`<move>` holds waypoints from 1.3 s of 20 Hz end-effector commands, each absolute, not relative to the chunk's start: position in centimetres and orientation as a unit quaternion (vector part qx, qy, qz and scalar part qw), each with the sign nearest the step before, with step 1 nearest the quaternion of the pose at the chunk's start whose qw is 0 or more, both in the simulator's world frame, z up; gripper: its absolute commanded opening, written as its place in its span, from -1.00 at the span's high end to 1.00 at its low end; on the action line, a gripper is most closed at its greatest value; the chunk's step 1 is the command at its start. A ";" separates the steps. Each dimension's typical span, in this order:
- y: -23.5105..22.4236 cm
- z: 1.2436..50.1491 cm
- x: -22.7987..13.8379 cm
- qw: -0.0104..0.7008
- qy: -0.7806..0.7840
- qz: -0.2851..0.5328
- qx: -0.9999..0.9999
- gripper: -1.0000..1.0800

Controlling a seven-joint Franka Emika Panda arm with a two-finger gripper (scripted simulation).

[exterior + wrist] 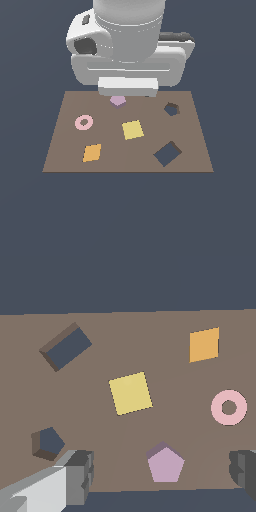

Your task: Insert a designated object into the corresponding slot on a board.

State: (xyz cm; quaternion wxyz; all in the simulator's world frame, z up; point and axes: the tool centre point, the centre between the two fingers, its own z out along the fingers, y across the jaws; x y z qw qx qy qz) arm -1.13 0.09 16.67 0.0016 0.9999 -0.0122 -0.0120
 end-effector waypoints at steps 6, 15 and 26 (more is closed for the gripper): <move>0.0 16.2 -1.5 0.002 -0.007 -0.012 1.000 -0.92; -0.8 13.1 -4.0 0.001 0.034 -0.008 0.999 -0.92; -2.9 7.1 -8.3 0.000 0.109 -0.002 0.994 -0.92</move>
